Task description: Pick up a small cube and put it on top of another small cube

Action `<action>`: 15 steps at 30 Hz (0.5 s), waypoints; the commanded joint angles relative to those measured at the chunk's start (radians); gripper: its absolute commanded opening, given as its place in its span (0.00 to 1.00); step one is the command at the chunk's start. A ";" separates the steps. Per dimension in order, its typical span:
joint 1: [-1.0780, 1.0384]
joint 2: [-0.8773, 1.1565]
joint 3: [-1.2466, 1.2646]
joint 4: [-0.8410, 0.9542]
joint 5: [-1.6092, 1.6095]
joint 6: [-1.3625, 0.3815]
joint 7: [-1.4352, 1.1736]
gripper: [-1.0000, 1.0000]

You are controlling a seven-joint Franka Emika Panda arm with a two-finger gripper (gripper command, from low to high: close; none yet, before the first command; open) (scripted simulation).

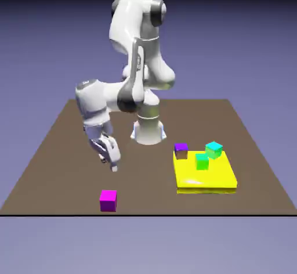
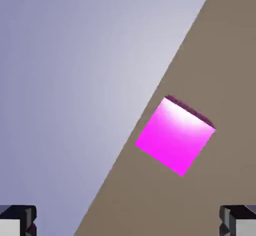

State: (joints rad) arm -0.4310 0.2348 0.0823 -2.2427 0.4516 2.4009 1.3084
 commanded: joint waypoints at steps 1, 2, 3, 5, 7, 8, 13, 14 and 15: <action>-0.020 0.036 0.004 0.026 0.020 -0.029 0.026 0.50; -0.040 0.073 0.007 0.051 0.041 -0.057 0.051 0.50; -0.060 0.109 0.011 0.077 0.061 -0.086 0.077 0.50; -0.100 0.181 0.019 0.128 0.102 -0.143 0.128 0.50; -0.140 0.253 0.026 0.179 0.142 -0.200 0.179 0.50; -0.141 0.256 0.026 0.180 0.144 -0.202 0.180 0.50; 0.004 0.302 -0.107 0.189 0.249 -0.216 0.117 0.50; 0.040 0.314 -0.140 0.191 0.275 -0.219 0.102 0.50; 0.076 0.325 -0.173 0.193 0.301 -0.222 0.086 0.50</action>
State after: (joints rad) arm -0.3549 0.5600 -0.0910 -2.0494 0.7526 2.1786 1.3942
